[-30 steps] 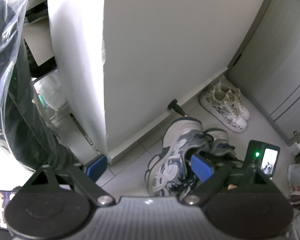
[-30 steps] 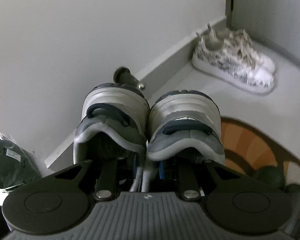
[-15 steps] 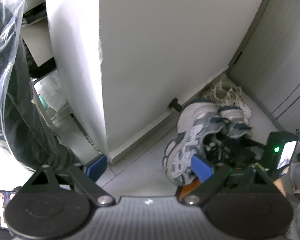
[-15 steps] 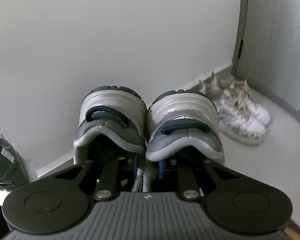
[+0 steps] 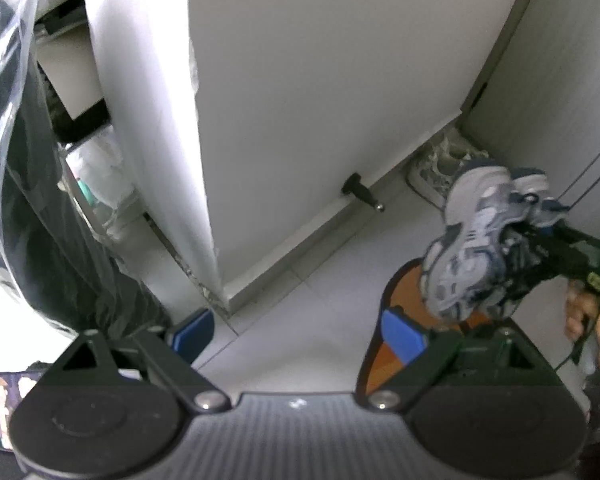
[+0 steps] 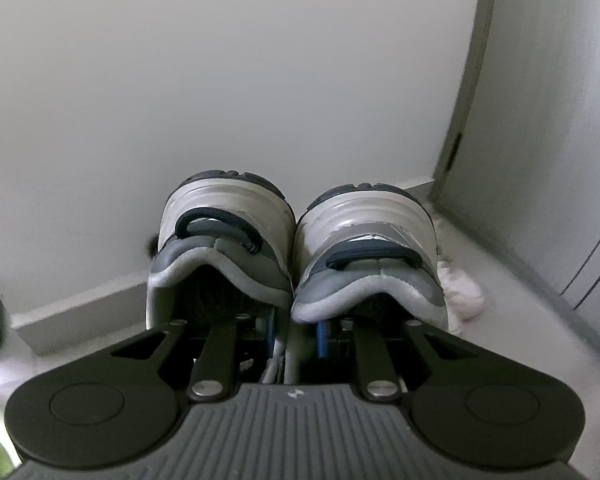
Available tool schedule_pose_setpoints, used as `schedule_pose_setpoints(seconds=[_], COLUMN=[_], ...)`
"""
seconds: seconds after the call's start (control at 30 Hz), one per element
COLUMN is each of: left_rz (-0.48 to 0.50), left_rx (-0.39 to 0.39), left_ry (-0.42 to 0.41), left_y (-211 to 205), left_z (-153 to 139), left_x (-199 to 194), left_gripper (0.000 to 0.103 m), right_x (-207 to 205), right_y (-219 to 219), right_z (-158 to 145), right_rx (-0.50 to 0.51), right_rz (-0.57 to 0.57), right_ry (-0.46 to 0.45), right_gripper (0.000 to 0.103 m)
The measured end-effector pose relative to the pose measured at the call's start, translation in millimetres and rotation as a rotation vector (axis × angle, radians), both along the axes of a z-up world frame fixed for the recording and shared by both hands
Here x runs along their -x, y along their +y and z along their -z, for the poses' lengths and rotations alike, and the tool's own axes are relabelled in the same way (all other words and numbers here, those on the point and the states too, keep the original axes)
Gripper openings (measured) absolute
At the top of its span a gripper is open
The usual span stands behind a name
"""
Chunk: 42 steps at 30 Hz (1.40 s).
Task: Organize scattered shoes
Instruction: 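Lift the grey sneakers with the right tool and carry them toward the door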
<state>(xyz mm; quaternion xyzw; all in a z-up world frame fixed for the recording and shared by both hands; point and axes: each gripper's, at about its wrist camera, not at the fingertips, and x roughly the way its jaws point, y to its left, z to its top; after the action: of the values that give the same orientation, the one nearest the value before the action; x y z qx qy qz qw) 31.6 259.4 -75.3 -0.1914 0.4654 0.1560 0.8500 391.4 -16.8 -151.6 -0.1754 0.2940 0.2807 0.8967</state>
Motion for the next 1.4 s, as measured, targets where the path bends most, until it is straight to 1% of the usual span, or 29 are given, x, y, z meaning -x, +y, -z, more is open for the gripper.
schedule_pose_setpoints(seconds=[0.17,0.3,0.4,0.53,0.6,0.83,0.93,0.97,1.1,1.2,1.3,1.4], left_rz=[0.004,0.011,0.028,0.044,0.051,0.044,0.029,0.022,0.0,-0.039,-0.08,-0.083], left_rx=[0.021,0.062,0.051,0.049,0.046,0.052,0.054,0.058,0.072,0.097,0.129,0.136], left_ry=[0.013,0.029,0.036,0.045,0.058,0.094,0.107,0.112,0.138,0.167,0.165,0.148], left_y=[-3,-7,-14,-20,-22,-18,-13,-11,-2,9,18,20], left_z=[6,12,13,17,21,33,38,40,49,55,54,49], left_x=[-5,-7,-8,-12,-14,-15,-14,-13,-10,-3,4,6], left_gripper=[0.093,0.093,0.093,0.093,0.093,0.093,0.093,0.093,0.093,0.093,0.093,0.093], right_x=[-29,-44,-53,-51,-46,-60,-64,-67,-75,-79,-82,-85], right_y=[-39,-64,-78,-85,-83,-56,-35,-23,6,25,45,61], right_z=[-1,0,4,10,9,20,29,35,52,64,81,94], right_rx=[0.026,0.049,0.077,0.117,0.119,0.143,0.179,0.204,0.247,0.269,0.298,0.337], right_rz=[0.034,0.022,-0.005,-0.041,-0.06,-0.144,-0.209,-0.249,-0.32,-0.347,-0.375,-0.404], right_ry=[-0.011,-0.016,-0.015,-0.026,-0.038,-0.044,-0.047,-0.051,-0.033,-0.009,0.014,0.039], right_gripper=[0.021,0.021,0.021,0.021,0.021,0.021,0.021,0.021,0.021,0.021,0.021,0.021])
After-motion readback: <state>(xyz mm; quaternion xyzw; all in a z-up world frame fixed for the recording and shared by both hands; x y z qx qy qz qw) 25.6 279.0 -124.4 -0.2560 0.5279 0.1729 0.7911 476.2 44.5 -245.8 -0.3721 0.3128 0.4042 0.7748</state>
